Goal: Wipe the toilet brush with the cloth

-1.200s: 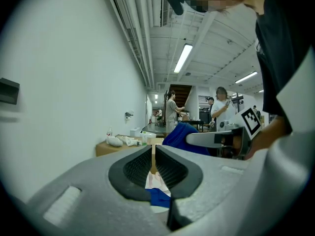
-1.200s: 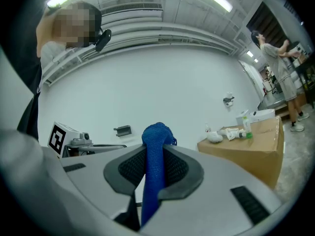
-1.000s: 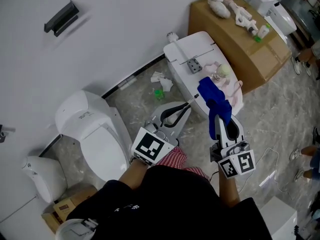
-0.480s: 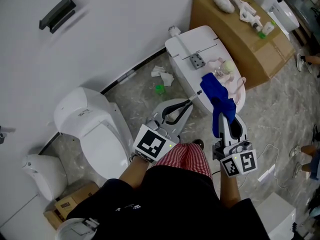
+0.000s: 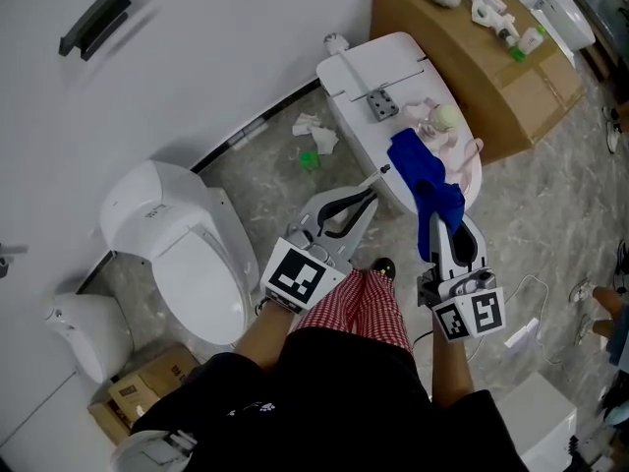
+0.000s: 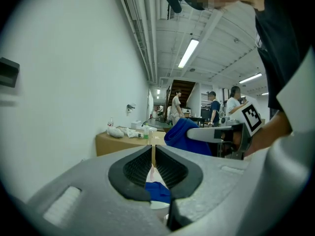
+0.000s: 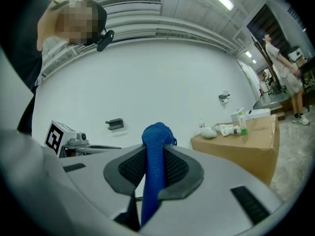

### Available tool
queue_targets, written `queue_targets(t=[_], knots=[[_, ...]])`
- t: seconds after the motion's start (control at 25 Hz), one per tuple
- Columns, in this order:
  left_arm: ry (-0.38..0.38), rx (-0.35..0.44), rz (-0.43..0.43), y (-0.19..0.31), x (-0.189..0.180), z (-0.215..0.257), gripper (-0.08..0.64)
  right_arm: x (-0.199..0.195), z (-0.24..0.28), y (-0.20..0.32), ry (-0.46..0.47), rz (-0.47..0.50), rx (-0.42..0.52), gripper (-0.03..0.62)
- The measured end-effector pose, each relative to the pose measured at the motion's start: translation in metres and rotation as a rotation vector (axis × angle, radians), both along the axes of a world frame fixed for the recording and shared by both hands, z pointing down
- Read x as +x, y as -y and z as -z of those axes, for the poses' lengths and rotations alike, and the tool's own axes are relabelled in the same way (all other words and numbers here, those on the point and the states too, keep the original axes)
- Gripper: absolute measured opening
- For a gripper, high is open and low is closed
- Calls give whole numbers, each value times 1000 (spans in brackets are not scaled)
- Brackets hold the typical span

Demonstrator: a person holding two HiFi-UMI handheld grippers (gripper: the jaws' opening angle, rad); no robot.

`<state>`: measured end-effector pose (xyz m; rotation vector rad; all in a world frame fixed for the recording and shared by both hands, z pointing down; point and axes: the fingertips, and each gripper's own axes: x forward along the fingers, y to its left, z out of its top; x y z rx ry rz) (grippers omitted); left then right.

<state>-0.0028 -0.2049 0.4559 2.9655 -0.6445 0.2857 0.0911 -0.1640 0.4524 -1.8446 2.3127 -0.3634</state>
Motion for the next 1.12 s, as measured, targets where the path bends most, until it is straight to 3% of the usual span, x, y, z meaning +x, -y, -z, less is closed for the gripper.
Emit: queue_targets(t=[0.36,0.72,1.12], knots=[[17,-22,26,10,18,-26,10,23,-24,-1,12,-24,-23,64],[31,-64,4,20,33,-64,49,36,-57,3,16,-34,-64,64],[63,-59,-26,30,44,-108,84,43,-87,10,15,-29,-86,64]])
